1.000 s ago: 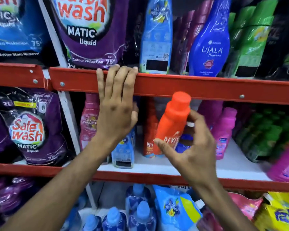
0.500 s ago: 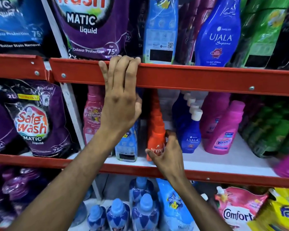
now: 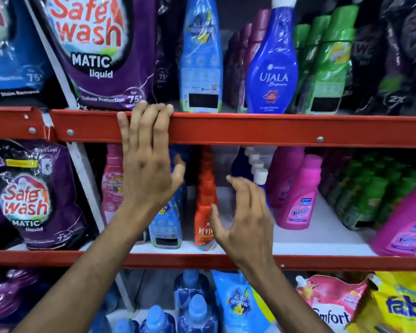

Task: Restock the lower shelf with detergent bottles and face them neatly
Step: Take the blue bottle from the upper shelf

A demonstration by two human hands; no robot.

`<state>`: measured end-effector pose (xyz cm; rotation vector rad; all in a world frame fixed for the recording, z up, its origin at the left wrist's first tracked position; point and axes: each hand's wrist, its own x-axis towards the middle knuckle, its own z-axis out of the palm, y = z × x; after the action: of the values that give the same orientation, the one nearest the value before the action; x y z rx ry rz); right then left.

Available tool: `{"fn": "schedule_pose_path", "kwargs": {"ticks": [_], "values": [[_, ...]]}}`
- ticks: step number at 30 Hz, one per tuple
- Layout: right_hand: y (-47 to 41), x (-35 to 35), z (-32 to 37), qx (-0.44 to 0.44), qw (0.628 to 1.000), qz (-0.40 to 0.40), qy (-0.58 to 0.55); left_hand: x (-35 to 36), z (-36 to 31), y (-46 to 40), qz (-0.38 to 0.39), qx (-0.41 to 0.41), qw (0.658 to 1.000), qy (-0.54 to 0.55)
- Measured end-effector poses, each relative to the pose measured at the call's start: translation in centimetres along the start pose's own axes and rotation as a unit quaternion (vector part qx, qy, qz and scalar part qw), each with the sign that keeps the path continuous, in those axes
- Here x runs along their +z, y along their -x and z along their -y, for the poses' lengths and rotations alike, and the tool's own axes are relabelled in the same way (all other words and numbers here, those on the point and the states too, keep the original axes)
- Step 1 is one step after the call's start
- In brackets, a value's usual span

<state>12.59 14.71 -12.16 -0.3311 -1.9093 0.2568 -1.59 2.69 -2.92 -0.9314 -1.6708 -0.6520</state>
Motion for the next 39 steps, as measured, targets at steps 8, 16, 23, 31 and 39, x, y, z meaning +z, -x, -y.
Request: {"fn": "schedule_pose_path", "kwargs": {"ticks": [8, 16, 23, 31, 39], "values": [[-9.3, -5.6, 0.9, -0.11, 0.981, -0.106, 0.121, -0.1, -3.4, 0.1, -0.006, -0.019, 1.0, 0.022], [-16.8, -7.5, 1.2, -0.034, 0.985, -0.094, 0.142, 1.1, -7.5, -1.8, 0.035, 0.047, 0.998, 0.008], [-18.7, -6.6, 1.0, 0.034, 0.994, -0.054, 0.087, 1.8, -7.9, -2.1, 0.04, 0.049, 0.997, -0.035], [-18.8, -7.8, 1.1, 0.004, 0.989, -0.146, -0.01, 1.8, -7.7, -2.0, 0.032, 0.053, 0.997, -0.035], [-15.7, -12.9, 1.3, -0.048, 0.975, -0.205, -0.072, 2.4, -7.5, -2.0, 0.004, 0.055, 0.998, -0.028]]}}
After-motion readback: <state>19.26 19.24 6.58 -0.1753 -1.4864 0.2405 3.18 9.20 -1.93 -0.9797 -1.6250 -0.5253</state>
